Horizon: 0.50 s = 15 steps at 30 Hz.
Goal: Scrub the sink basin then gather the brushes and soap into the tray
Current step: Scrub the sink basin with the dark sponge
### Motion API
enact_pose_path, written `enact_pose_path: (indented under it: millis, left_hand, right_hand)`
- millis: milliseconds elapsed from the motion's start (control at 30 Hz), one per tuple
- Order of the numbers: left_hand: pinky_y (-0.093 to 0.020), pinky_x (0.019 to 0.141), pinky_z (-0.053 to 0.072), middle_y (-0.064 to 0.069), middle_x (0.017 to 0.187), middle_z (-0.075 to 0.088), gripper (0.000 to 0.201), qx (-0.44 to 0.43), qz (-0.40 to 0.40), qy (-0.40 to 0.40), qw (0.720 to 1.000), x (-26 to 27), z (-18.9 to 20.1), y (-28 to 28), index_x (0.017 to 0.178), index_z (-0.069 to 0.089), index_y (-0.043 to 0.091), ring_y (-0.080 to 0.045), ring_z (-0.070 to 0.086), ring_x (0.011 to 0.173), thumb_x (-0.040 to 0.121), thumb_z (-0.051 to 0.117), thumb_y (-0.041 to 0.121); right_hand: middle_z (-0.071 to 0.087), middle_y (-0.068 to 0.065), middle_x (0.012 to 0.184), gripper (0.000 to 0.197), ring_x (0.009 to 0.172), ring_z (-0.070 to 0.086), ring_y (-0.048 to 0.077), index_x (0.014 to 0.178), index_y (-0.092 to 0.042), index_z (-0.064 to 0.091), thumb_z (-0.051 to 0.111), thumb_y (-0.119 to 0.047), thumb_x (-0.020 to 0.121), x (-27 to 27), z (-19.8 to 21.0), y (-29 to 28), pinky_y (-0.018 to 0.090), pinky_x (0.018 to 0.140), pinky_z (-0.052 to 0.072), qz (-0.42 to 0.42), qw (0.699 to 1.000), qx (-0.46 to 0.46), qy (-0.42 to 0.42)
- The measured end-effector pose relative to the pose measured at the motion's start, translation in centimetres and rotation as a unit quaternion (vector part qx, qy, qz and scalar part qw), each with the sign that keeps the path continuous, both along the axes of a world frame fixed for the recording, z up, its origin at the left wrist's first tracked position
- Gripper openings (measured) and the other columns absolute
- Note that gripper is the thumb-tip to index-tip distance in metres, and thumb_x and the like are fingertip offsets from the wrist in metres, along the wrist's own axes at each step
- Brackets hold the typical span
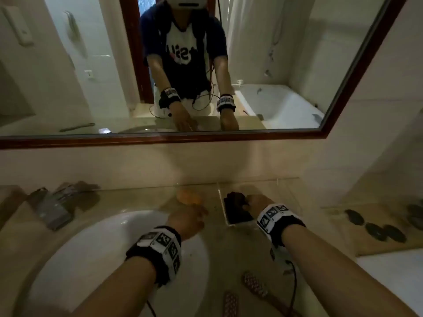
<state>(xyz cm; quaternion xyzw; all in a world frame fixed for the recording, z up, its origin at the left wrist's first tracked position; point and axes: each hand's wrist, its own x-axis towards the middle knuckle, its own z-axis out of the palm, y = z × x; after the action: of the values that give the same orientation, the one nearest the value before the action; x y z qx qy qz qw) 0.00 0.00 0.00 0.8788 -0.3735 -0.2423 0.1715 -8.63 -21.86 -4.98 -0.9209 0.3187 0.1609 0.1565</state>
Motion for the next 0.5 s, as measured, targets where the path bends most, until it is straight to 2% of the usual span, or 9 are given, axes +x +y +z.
enact_pose_path:
  millis: [67,133,233,267,300,333,400,500]
  left_hand:
    - [-0.033,0.111,0.037,0.001,0.147,0.041,0.045,0.046,-0.046,0.006,0.998,-0.2,-2.0,-0.6,0.136,0.045,0.026,-0.020,0.041,0.134,0.093,0.051,0.019]
    - [-0.038,0.116,0.030,0.001,0.154,0.028,0.050,0.099,-0.093,0.008,0.991,-0.6,-3.9,-0.9,0.141,0.037,0.027,-0.021,0.028,0.142,0.093,0.050,0.022]
    - [-0.042,0.119,0.023,0.002,0.159,0.015,0.055,0.135,-0.123,0.013,0.983,-0.3,-5.4,-1.3,0.146,0.030,0.026,-0.021,0.015,0.147,0.095,0.048,0.024]
    - [-0.043,0.119,0.022,0.002,0.159,0.013,0.055,0.144,-0.127,0.016,0.981,-0.3,-5.6,-1.3,0.147,0.028,0.026,-0.021,0.014,0.147,0.095,0.048,0.025]
    - [-0.043,0.120,0.021,0.001,0.160,0.013,0.056,0.156,-0.131,0.024,0.979,-0.3,-5.8,-1.3,0.147,0.026,0.026,-0.022,0.015,0.147,0.095,0.048,0.025]
    - [-0.042,0.120,0.021,0.001,0.160,0.013,0.057,0.164,-0.135,0.031,0.977,-0.3,-6.1,-1.2,0.148,0.025,0.025,-0.022,0.016,0.147,0.095,0.048,0.025]
    - [-0.042,0.121,0.020,0.001,0.160,0.012,0.057,0.166,-0.141,0.036,0.975,-0.3,-6.2,-1.1,0.148,0.025,0.025,-0.021,0.015,0.147,0.095,0.048,0.024]
    - [-0.038,0.120,0.022,0.002,0.159,0.015,0.055,0.151,-0.138,0.043,0.978,0.0,-6.3,-0.9,0.147,0.028,0.022,-0.021,0.019,0.146,0.096,0.048,0.023]
  right_hand:
    - [0.046,0.006,0.145,0.044,0.128,0.048,0.027,0.138,-0.019,0.043,0.049,-0.028,0.096,0.5,0.4,0.6,0.035,0.106,0.042,-0.011,0.999,0.018,-0.027]
    - [0.049,0.007,0.142,0.042,0.126,0.050,0.026,0.137,-0.015,0.045,0.048,-0.028,0.097,0.9,1.0,1.2,0.026,0.099,0.040,-0.048,0.995,0.066,-0.049]
    - [0.047,0.013,0.143,0.048,0.126,0.049,0.028,0.139,-0.006,0.040,0.047,-0.028,0.098,1.4,1.5,1.8,0.027,0.096,0.042,-0.080,0.992,0.074,-0.059]
    - [0.049,0.014,0.140,0.046,0.119,0.053,0.028,0.138,-0.005,0.041,0.048,-0.027,0.098,1.7,1.0,1.5,0.026,0.088,0.044,-0.102,0.989,0.094,-0.053]
    - [0.053,0.014,0.135,0.043,0.107,0.056,0.026,0.134,-0.005,0.045,0.050,-0.026,0.097,1.8,0.9,1.4,0.023,0.077,0.046,-0.113,0.986,0.109,-0.057]
    - [0.057,0.013,0.130,0.040,0.095,0.055,0.023,0.129,-0.006,0.050,0.052,-0.028,0.096,1.9,0.9,1.4,0.020,0.071,0.045,-0.118,0.984,0.122,-0.051]
    - [0.063,0.013,0.122,0.039,0.090,0.056,0.023,0.120,-0.006,0.057,0.056,-0.032,0.092,2.1,0.8,1.1,0.023,0.073,0.044,-0.125,0.983,0.132,-0.031]
    - [0.065,0.010,0.108,0.040,0.089,0.060,0.022,0.120,-0.001,0.058,0.061,-0.028,0.090,2.1,1.3,1.2,0.027,0.076,0.048,-0.156,0.974,0.160,-0.030]
